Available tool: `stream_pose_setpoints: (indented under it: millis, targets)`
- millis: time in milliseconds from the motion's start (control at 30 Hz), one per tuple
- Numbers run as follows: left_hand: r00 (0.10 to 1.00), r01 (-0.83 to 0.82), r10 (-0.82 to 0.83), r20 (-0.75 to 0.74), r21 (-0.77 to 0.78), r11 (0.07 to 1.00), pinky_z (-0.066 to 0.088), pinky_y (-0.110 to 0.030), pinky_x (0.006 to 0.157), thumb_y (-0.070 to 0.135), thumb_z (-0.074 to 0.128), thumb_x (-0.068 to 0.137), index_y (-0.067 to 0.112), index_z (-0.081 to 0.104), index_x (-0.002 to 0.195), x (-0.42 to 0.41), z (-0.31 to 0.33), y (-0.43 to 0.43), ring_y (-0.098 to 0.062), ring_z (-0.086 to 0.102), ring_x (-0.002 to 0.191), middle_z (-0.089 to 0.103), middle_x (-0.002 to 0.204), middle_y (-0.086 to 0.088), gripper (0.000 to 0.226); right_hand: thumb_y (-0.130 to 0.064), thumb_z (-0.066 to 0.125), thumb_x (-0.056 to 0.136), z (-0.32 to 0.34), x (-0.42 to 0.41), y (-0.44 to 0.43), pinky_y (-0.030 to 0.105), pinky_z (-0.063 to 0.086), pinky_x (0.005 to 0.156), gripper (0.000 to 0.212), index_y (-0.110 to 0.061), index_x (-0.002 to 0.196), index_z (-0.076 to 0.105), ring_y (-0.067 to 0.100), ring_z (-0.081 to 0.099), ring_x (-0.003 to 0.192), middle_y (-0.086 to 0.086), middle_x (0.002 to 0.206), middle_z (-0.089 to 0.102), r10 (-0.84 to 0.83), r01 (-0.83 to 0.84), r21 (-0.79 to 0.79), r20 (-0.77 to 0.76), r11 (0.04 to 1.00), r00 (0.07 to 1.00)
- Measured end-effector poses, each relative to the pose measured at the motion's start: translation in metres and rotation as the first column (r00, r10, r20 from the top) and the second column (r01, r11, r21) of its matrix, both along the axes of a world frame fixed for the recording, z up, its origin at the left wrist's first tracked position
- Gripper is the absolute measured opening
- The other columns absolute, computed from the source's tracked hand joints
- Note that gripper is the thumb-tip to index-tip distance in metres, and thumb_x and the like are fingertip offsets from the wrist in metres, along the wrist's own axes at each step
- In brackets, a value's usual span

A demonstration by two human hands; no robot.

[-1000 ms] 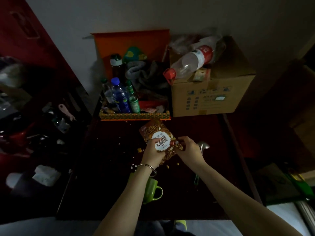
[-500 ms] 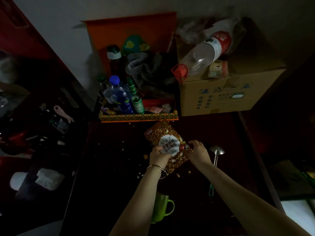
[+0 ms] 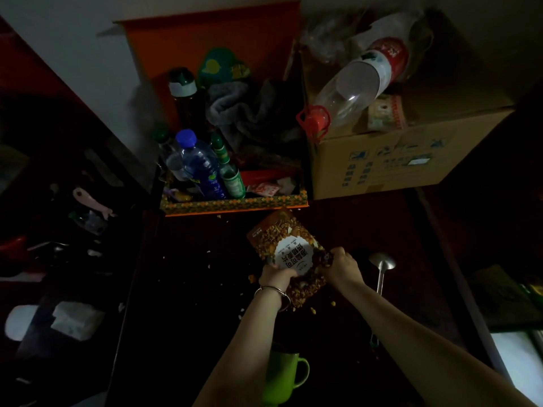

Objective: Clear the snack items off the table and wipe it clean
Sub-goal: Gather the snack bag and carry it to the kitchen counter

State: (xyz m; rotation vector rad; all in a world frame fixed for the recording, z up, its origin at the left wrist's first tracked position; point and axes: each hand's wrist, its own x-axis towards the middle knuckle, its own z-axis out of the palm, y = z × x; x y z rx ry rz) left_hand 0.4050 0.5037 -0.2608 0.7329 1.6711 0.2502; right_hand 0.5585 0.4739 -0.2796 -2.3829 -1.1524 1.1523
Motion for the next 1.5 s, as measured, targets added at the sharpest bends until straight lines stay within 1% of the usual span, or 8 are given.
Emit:
stream_pose_setpoints:
  millis: [200, 667, 767, 900, 1100, 1233, 1300, 1500]
  targets:
    - [0.995, -0.092, 0.091, -0.039, -0.023, 0.996, 0.044, -0.029, 0.077, 0.018, 0.07, 0.076, 0.004, 0.061, 0.116, -0.005, -0.012, 0.007, -0.029, 0.059, 0.102, 0.064, 0.113, -0.011, 0.043, -0.04, 0.061, 0.083, 0.004, 0.001, 0.004, 0.035, 0.042, 0.089, 0.058, -0.014, 0.132, 0.042, 0.027, 0.053, 0.111, 0.009, 0.121, 0.054, -0.006, 0.004, 0.022, 0.102, 1.0, 0.995]
    - [0.97, -0.244, 0.244, 0.019, 0.016, 0.97, 0.051, -0.035, 0.083, 0.027, 0.068, 0.082, -0.005, 0.059, 0.112, -0.01, 0.008, 0.019, -0.034, 0.063, 0.093, 0.065, 0.099, -0.017, 0.044, -0.02, 0.065, 0.081, 0.069, 0.005, 0.032, 0.011, 0.04, 0.063, 0.028, -0.019, 0.109, 0.064, 0.01, 0.061, 0.091, -0.004, 0.097, 0.067, -0.163, 0.193, 0.342, -0.115, 0.919, 0.98]
    - [0.955, -0.27, 0.264, 0.135, 0.028, 0.962, 0.053, -0.034, 0.068, 0.016, 0.065, 0.083, -0.001, 0.057, 0.102, -0.008, 0.021, 0.02, -0.033, 0.062, 0.085, 0.062, 0.098, -0.019, 0.027, -0.022, 0.065, 0.083, 0.086, 0.002, 0.035, 0.006, 0.037, 0.055, 0.038, -0.017, 0.12, 0.055, 0.001, 0.054, 0.079, -0.005, 0.098, 0.062, -0.208, 0.262, 0.375, -0.179, 0.889, 0.962]
    - [0.949, -0.292, 0.276, 0.15, 0.101, 0.951, 0.051, -0.05, 0.09, 0.01, 0.054, 0.083, -0.01, 0.059, 0.105, -0.003, 0.034, 0.027, -0.039, 0.062, 0.098, 0.065, 0.104, -0.021, 0.03, -0.029, 0.069, 0.082, 0.1, -0.007, 0.031, 0.019, 0.043, 0.059, 0.058, -0.013, 0.13, 0.04, 0.013, 0.054, 0.088, 0.002, 0.107, 0.053, -0.289, 0.384, 0.345, -0.296, 0.857, 0.91]
    - [0.907, -0.368, 0.336, 0.253, 0.092, 0.925, 0.048, -0.048, 0.097, 0.005, 0.06, 0.083, 0.0, 0.064, 0.102, 0.002, 0.034, 0.029, -0.037, 0.061, 0.105, 0.065, 0.111, -0.022, 0.02, -0.03, 0.074, 0.079, 0.12, -0.02, 0.02, 0.023, 0.043, 0.069, 0.079, -0.007, 0.138, 0.027, 0.015, 0.052, 0.094, 0.003, 0.116, 0.051, -0.362, 0.506, 0.323, -0.413, 0.8, 0.836]
    - [0.796, -0.471, 0.46, 0.392, -0.077, 0.879, 0.058, -0.037, 0.067, -0.002, 0.052, 0.091, -0.001, 0.053, 0.093, 0.007, 0.068, 0.015, -0.028, 0.058, 0.075, 0.058, 0.086, -0.016, 0.002, -0.034, 0.068, 0.082, 0.133, -0.026, 0.011, 0.019, 0.042, 0.06, 0.053, -0.011, 0.128, 0.051, 0.01, 0.055, 0.083, 0.001, 0.113, 0.062, -0.284, 0.382, 0.324, -0.312, 0.865, 0.907]
    - [0.698, -0.516, 0.54, 0.471, -0.192, 0.835, 0.057, -0.036, 0.055, 0.004, 0.041, 0.098, -0.006, 0.046, 0.123, 0.009, 0.07, 0.012, -0.034, 0.06, 0.087, 0.059, 0.114, -0.023, 0.028, -0.034, 0.065, 0.085, 0.142, -0.029, 0.005, 0.021, 0.044, 0.067, 0.057, -0.01, 0.134, 0.048, 0.01, 0.053, 0.085, 0.003, 0.112, 0.061, -0.247, 0.334, 0.33, -0.279, 0.883, 0.928]
    - [0.717, -0.452, 0.474, 0.511, -0.177, 0.874, 0.041, -0.041, 0.097, 0.014, 0.024, 0.103, -0.003, 0.034, 0.14, 0.024, 0.083, -0.003, -0.034, 0.041, 0.132, 0.044, 0.141, -0.021, 0.042, -0.024, 0.063, 0.086, 0.166, -0.036, -0.017, 0.021, 0.046, 0.071, 0.056, -0.011, 0.136, 0.044, 0.016, 0.059, 0.094, 0.003, 0.106, 0.061, -0.235, 0.289, 0.386, -0.182, 0.876, 0.955]
